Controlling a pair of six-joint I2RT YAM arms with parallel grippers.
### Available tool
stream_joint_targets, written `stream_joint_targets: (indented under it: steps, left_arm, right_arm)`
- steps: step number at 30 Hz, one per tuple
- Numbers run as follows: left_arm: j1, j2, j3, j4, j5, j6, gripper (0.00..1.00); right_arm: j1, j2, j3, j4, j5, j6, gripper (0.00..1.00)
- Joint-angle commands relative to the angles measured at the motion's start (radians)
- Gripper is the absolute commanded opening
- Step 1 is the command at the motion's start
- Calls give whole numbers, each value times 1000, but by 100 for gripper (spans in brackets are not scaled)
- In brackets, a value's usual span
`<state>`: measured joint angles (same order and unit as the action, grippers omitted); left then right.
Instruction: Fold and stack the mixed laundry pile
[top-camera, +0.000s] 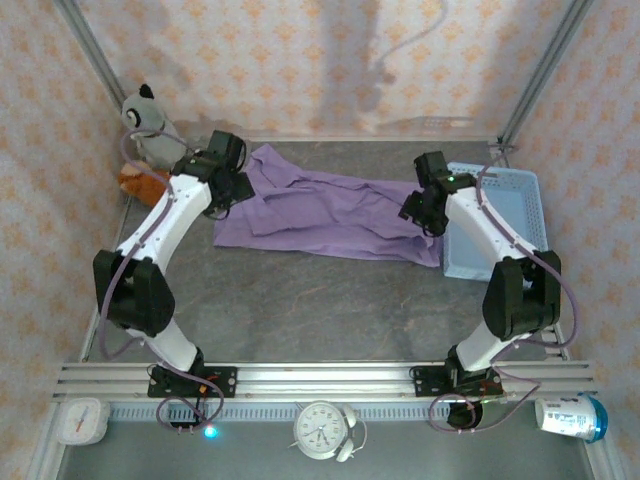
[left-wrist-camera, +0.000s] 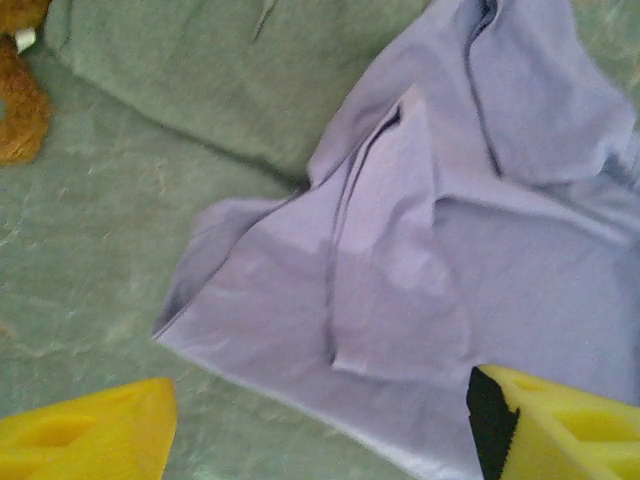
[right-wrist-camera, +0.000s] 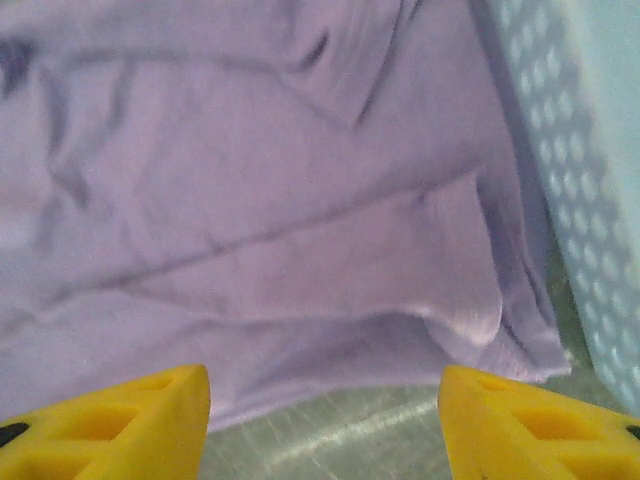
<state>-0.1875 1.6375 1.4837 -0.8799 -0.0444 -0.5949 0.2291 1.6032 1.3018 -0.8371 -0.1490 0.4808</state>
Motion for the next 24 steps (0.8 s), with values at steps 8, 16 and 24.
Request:
stream_joint_targets:
  steps: [8,16,24]
  left_arm:
    - [19,12,-283,241,70,-120,33]
    - [32,174,-278,286,10,-195,23]
    - [128,179,-361,233,-25,-212,21]
  right_arm:
    - [54,98,-93,95,-46,45,51]
    - [54,287,10,108,-6,33,47]
    - [105,257,-82,107,-85,22,46]
